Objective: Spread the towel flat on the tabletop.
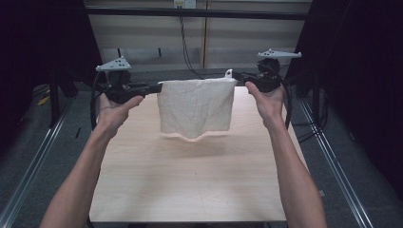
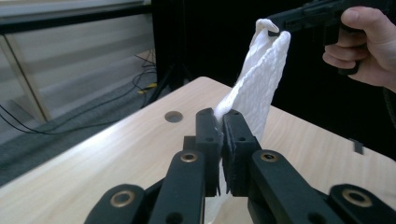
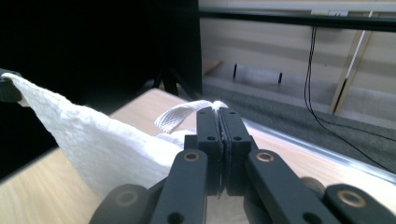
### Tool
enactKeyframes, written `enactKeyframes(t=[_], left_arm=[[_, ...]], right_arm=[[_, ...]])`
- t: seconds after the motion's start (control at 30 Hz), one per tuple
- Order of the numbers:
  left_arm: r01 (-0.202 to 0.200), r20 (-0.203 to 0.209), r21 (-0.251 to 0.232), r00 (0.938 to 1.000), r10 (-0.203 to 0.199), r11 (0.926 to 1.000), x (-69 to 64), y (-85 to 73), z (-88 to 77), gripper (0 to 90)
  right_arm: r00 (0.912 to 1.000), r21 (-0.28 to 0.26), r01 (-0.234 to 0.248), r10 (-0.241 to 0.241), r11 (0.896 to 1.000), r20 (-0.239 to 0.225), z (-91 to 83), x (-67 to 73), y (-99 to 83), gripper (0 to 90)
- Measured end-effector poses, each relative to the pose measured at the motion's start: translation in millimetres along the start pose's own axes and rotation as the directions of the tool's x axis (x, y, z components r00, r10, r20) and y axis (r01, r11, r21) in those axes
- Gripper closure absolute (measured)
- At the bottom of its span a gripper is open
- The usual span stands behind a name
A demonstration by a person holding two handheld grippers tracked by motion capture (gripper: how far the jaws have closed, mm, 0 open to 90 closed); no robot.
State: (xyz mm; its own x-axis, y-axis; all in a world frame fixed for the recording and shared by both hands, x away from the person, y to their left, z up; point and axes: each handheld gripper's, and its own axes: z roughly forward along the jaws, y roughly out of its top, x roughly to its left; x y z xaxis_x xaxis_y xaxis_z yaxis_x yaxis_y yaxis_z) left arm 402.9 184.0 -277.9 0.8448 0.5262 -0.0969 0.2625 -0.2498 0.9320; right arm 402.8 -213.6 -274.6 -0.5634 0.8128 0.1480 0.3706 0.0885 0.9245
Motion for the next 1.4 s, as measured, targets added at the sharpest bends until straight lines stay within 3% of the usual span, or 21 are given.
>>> enactKeyframes(t=[0.13, 0.5, 0.83, 0.97, 1.07, 1.2, 1.4], left_arm=[[-0.018, 0.010, 0.021, 0.9998, 0.017, 0.9996, -2.9, -13.3, 1.4, 86.5], [-0.023, 0.070, 0.091, 0.9974, 0.016, 0.9956, -19.3, -67.7, 4.3, 86.4], [0.010, 0.102, 0.143, 0.9945, -0.025, 0.9897, -29.3, -114.9, 5.8, 86.3], [0.016, 0.125, 0.190, 0.9913, -0.040, 0.9817, -39.9, -137.2, 4.9, 86.4], [0.000, 0.134, 0.249, 0.9904, -0.034, 0.9684, -47.1, -151.3, 8.4, 86.3], [0.011, 0.166, 0.265, 0.9845, -0.057, 0.9641, -56.2, -170.9, 7.2, 86.2], [-0.005, 0.178, 0.304, 0.9828, -0.051, 0.9526, -68.3, -178.7, 9.5, 85.7]], right_arm=[[0.9999, -0.028, -0.013, 0.013, 1.000, -0.002, 1.4, 0.1, -16.8, 87.8], [0.9983, 0.066, -0.036, 0.039, 0.997, -0.044, -9.0, 11.9, -88.6, 87.8], [0.9975, 0.143, -0.023, 0.032, 0.989, -0.063, -18.2, 27.8, -132.4, 87.9], [0.9975, 0.190, -0.012, 0.025, 0.982, -0.066, -22.9, 39.9, -158.9, 87.9], [0.9979, 0.224, -0.004, 0.019, 0.975, -0.062, -25.3, 46.3, -178.0, 87.8], [0.9969, 0.264, -0.014, 0.034, 0.964, -0.071, -33.2, 52.9, -206.7, 87.5], [0.9981, 0.306, 0.026, -0.008, 0.952, -0.062, -43.3, 68.7, -227.7, 84.5]])
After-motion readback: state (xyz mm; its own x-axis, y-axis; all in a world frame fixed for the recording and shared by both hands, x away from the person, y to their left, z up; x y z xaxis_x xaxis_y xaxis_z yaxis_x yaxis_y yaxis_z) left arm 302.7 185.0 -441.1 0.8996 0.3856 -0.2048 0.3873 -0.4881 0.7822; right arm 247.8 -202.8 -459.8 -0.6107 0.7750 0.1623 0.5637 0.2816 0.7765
